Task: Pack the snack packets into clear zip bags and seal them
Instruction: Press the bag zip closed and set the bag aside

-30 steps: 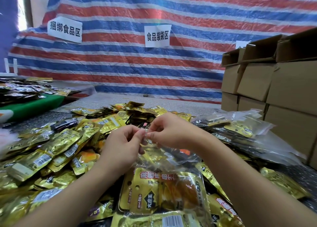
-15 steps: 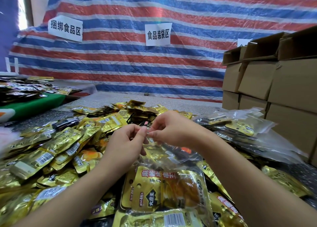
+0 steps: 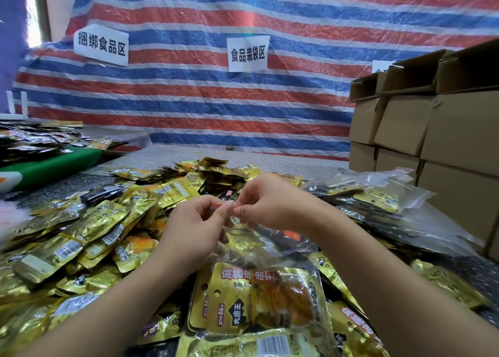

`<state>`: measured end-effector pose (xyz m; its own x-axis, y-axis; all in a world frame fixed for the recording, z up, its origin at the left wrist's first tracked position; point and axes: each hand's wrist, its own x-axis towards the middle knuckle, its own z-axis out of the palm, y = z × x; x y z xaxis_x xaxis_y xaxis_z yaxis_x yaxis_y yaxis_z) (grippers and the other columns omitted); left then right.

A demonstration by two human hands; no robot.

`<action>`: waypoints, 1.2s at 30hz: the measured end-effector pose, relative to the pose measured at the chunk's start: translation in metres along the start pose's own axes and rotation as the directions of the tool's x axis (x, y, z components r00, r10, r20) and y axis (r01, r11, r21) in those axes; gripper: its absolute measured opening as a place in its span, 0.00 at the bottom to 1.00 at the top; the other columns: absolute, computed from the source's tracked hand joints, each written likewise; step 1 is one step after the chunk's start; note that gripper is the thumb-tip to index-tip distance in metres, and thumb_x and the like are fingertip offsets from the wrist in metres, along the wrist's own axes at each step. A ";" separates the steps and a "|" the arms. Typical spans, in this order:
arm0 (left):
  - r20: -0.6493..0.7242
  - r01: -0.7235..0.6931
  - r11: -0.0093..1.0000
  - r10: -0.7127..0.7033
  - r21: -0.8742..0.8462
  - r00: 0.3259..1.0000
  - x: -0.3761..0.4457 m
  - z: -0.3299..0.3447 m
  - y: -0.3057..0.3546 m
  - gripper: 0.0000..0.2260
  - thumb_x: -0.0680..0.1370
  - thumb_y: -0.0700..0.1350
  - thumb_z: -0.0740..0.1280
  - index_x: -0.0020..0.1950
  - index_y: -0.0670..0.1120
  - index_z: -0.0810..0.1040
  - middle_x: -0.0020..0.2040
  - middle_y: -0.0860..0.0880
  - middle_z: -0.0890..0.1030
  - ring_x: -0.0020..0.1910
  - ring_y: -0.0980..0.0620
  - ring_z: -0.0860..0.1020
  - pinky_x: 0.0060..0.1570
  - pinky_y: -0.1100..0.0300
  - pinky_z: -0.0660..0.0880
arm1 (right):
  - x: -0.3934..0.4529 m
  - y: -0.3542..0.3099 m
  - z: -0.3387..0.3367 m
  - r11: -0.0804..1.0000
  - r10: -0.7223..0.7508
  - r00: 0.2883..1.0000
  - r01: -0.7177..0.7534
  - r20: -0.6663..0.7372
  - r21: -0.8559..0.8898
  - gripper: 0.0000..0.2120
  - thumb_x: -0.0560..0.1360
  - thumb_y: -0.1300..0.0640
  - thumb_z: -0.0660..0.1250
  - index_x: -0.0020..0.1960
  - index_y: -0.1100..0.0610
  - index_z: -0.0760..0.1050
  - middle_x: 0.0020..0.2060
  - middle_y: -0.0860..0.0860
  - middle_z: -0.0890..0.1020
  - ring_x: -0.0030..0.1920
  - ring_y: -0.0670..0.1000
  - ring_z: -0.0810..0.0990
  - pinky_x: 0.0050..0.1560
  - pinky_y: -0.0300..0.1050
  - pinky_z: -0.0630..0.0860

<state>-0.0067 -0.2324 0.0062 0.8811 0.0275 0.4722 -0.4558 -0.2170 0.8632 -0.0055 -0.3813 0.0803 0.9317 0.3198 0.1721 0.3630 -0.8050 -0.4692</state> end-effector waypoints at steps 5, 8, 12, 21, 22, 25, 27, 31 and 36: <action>-0.063 -0.022 0.999 0.024 0.038 0.998 0.000 -0.001 0.000 0.10 0.80 0.45 0.67 0.39 0.48 0.83 0.33 0.49 0.83 0.28 0.56 0.79 0.28 0.62 0.73 | 0.002 -0.003 0.006 0.998 -0.011 0.998 0.007 -0.068 -0.069 0.11 0.77 0.48 0.70 0.37 0.48 0.77 0.33 0.45 0.80 0.35 0.45 0.78 0.31 0.40 0.69; -0.084 -0.022 0.999 0.025 0.034 0.996 -0.003 -0.003 0.002 0.09 0.79 0.44 0.68 0.40 0.49 0.83 0.34 0.49 0.83 0.29 0.56 0.80 0.34 0.52 0.79 | 0.000 -0.001 0.007 0.997 -0.014 0.998 0.010 -0.053 -0.075 0.11 0.79 0.49 0.68 0.38 0.49 0.76 0.34 0.47 0.81 0.36 0.46 0.78 0.32 0.41 0.69; -0.131 -0.038 0.998 0.045 0.052 0.990 -0.004 -0.003 0.006 0.11 0.79 0.44 0.68 0.38 0.48 0.83 0.33 0.48 0.83 0.29 0.55 0.79 0.37 0.50 0.79 | -0.007 0.007 0.002 0.996 0.034 0.999 -0.037 -0.040 -0.076 0.12 0.79 0.51 0.67 0.37 0.50 0.76 0.36 0.51 0.82 0.35 0.49 0.76 0.34 0.42 0.70; -0.154 -0.040 0.999 0.043 0.023 0.987 -0.005 -0.003 0.009 0.10 0.79 0.44 0.69 0.37 0.50 0.83 0.33 0.52 0.83 0.28 0.58 0.78 0.28 0.63 0.76 | -0.036 0.047 -0.019 0.990 0.134 0.986 -0.136 -0.097 -0.021 0.12 0.79 0.53 0.67 0.39 0.53 0.80 0.31 0.47 0.82 0.29 0.40 0.78 0.29 0.33 0.73; -0.147 -0.039 0.999 0.043 0.030 0.988 -0.005 -0.003 0.009 0.11 0.79 0.44 0.69 0.37 0.50 0.83 0.33 0.52 0.83 0.28 0.57 0.79 0.30 0.58 0.77 | -0.040 0.052 -0.020 0.989 0.144 0.984 -0.145 -0.107 -0.008 0.12 0.79 0.53 0.68 0.38 0.53 0.81 0.29 0.46 0.82 0.28 0.38 0.78 0.27 0.30 0.69; -0.153 -0.031 0.999 0.035 0.030 0.988 -0.005 -0.003 0.010 0.11 0.79 0.44 0.69 0.37 0.49 0.83 0.33 0.51 0.83 0.28 0.57 0.78 0.31 0.58 0.78 | -0.050 0.065 -0.023 0.983 0.180 0.975 -0.176 -0.127 0.046 0.11 0.78 0.53 0.69 0.37 0.53 0.81 0.31 0.46 0.83 0.33 0.41 0.79 0.35 0.36 0.73; -0.172 -0.023 1.000 0.022 -0.006 0.985 -0.004 -0.005 0.011 0.10 0.79 0.42 0.69 0.37 0.47 0.83 0.32 0.51 0.83 0.26 0.59 0.78 0.27 0.66 0.75 | -0.055 0.071 -0.025 0.973 0.223 0.964 -0.213 -0.142 0.086 0.11 0.78 0.52 0.70 0.38 0.54 0.81 0.33 0.48 0.84 0.36 0.46 0.80 0.40 0.42 0.75; -0.169 -0.009 0.999 0.001 -0.048 0.986 -0.004 -0.004 0.012 0.09 0.79 0.41 0.68 0.38 0.45 0.83 0.31 0.49 0.82 0.25 0.59 0.78 0.25 0.70 0.72 | -0.061 0.080 -0.027 0.965 0.259 0.950 -0.246 -0.175 0.094 0.09 0.78 0.51 0.69 0.40 0.53 0.81 0.36 0.49 0.85 0.36 0.46 0.79 0.37 0.42 0.74; -0.134 0.010 0.999 -0.016 -0.045 0.991 -0.001 -0.006 0.008 0.10 0.80 0.43 0.66 0.40 0.44 0.82 0.34 0.48 0.83 0.26 0.55 0.77 0.25 0.68 0.71 | -0.057 0.086 -0.018 0.954 0.256 0.937 -0.204 -0.238 0.220 0.10 0.78 0.56 0.69 0.38 0.54 0.80 0.35 0.50 0.85 0.39 0.49 0.82 0.42 0.45 0.79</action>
<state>-0.0123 -0.2282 0.0138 0.8633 0.1616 0.4781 -0.4524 -0.1721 0.8750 -0.0270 -0.4776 0.0458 0.9686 -0.0249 0.2473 0.1533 -0.7233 -0.6733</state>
